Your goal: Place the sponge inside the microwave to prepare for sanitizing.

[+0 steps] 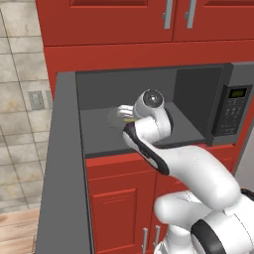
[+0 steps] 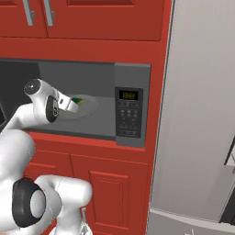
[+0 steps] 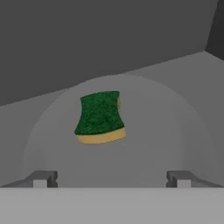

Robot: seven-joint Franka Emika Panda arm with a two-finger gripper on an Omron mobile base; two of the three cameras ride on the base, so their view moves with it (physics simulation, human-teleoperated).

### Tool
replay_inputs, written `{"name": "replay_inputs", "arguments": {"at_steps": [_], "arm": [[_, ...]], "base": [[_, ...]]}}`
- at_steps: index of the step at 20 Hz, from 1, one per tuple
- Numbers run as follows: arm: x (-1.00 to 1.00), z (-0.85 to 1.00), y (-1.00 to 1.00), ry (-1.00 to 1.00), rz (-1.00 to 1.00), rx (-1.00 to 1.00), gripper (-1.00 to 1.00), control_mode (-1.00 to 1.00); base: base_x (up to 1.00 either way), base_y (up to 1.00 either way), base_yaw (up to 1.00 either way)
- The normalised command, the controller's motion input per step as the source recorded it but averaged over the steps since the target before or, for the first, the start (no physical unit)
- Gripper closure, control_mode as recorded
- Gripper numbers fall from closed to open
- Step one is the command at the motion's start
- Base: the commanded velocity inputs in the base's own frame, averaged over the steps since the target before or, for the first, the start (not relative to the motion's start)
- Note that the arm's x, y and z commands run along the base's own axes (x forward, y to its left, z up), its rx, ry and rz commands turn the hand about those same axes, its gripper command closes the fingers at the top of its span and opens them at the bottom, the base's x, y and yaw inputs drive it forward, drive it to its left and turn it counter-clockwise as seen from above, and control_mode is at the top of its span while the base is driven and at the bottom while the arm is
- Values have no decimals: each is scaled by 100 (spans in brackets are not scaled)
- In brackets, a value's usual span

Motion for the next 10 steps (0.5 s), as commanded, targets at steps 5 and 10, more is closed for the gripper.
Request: {"name": "replay_inputs", "arguments": {"at_steps": [5, 10], "arm": [[-67, 24, -13, -8, 0, 7, -100, -100], [-73, 23, -9, -12, 3, 4, -100, -100]], "base": [[0, 0, 0], [0, 0, 0]]}}
